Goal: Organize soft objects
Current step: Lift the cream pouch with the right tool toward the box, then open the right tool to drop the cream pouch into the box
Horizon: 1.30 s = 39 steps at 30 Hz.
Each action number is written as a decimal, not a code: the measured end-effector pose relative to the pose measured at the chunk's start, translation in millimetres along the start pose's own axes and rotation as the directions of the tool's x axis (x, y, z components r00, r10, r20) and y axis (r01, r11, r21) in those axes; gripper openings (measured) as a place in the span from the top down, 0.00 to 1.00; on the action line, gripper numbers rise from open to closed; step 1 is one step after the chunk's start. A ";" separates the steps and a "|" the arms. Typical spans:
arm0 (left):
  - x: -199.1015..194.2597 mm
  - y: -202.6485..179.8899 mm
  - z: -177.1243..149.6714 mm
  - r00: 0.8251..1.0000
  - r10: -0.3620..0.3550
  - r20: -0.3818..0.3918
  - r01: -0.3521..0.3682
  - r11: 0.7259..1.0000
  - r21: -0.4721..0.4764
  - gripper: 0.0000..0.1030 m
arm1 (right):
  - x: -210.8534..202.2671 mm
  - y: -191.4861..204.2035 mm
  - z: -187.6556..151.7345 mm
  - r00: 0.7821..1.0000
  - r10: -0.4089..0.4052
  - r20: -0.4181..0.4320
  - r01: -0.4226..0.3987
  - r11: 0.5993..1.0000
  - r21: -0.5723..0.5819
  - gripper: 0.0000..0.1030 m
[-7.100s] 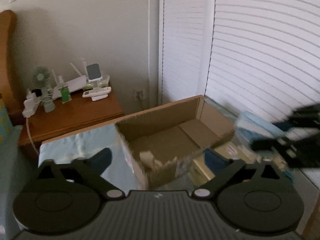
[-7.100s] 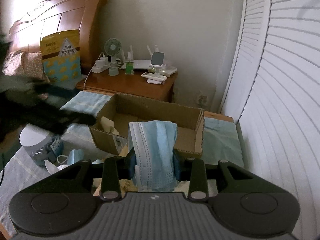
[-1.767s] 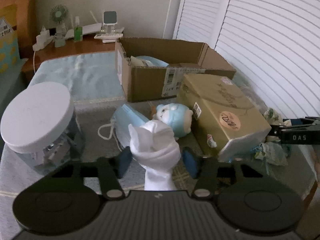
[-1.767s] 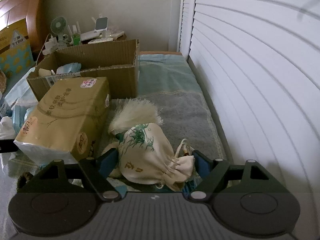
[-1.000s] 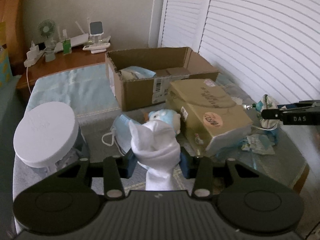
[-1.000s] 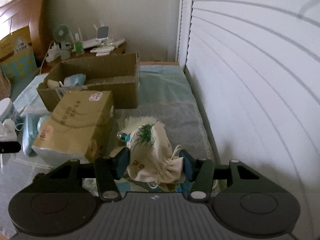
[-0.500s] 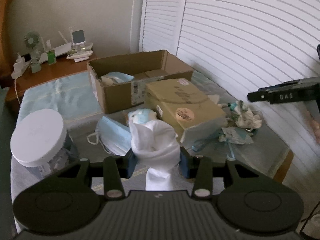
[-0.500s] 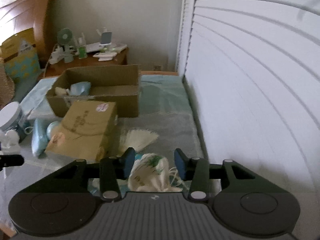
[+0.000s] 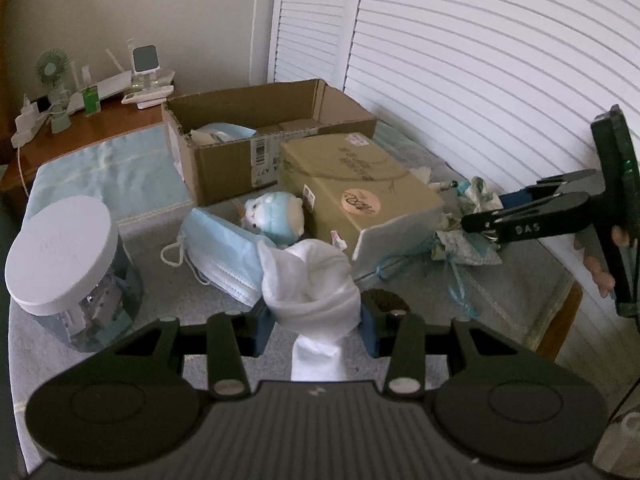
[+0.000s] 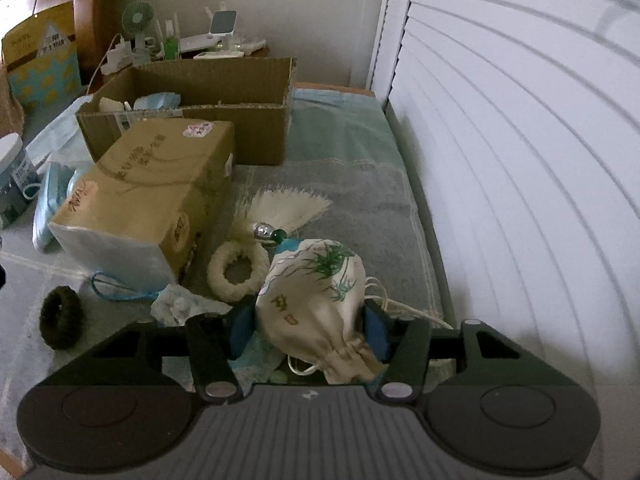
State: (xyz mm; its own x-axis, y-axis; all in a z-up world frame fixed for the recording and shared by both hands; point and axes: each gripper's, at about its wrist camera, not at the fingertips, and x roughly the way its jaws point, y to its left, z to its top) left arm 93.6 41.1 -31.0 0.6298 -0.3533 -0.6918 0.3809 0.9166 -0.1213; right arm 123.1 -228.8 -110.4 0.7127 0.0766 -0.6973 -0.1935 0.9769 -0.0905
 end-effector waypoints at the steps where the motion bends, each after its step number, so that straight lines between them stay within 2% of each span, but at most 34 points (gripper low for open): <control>1: 0.1 0.3 0.4 1.000 0.001 0.001 -0.001 1.000 0.002 0.59 | -2.6 0.1 0.3 1.000 -0.006 0.007 0.006 1.000 -0.005 0.42; 4: 0.2 0.1 1.0 1.000 -0.002 0.004 0.002 1.000 0.008 0.59 | -13.1 0.6 4.6 0.999 -0.029 0.026 0.029 0.999 -0.021 0.42; 12: -3.9 -2.2 0.2 1.000 -0.010 0.005 0.010 0.999 0.034 0.59 | -48.8 -2.6 34.8 0.993 -0.026 0.117 0.031 0.999 -0.040 0.42; 16: -5.9 -2.8 -0.6 1.000 -0.013 0.002 0.013 0.999 0.039 0.59 | -61.6 -0.9 60.5 0.986 -0.019 0.168 0.031 0.997 -0.067 0.42; 23: -10.8 1.5 -0.8 1.000 -0.019 0.025 0.019 0.999 0.028 0.59 | -73.6 10.7 117.8 0.970 0.048 0.240 -0.014 0.990 -0.139 0.42; 26: -12.6 5.3 -0.9 0.999 -0.018 0.034 0.018 1.000 0.014 0.59 | -72.7 22.1 147.5 0.961 0.076 0.265 -0.025 0.981 -0.193 0.42; 32: -13.3 15.2 -0.2 0.999 0.002 0.042 -0.001 1.000 -0.021 0.59 | -55.3 45.9 201.5 0.953 0.158 0.260 -0.082 0.956 -0.281 0.42; 39: -10.0 28.0 -0.1 0.999 0.029 0.038 -0.027 0.998 -0.063 0.59 | -14.7 69.9 238.6 0.946 0.255 0.199 -0.169 0.915 -0.367 0.42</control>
State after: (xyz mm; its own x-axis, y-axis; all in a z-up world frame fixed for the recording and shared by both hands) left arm 97.8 70.3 -27.5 0.6658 -0.3333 -0.6676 0.3202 0.9357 -0.1478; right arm 260.0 -114.2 63.2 0.7590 0.3610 -0.5418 -0.5450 0.8075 -0.2254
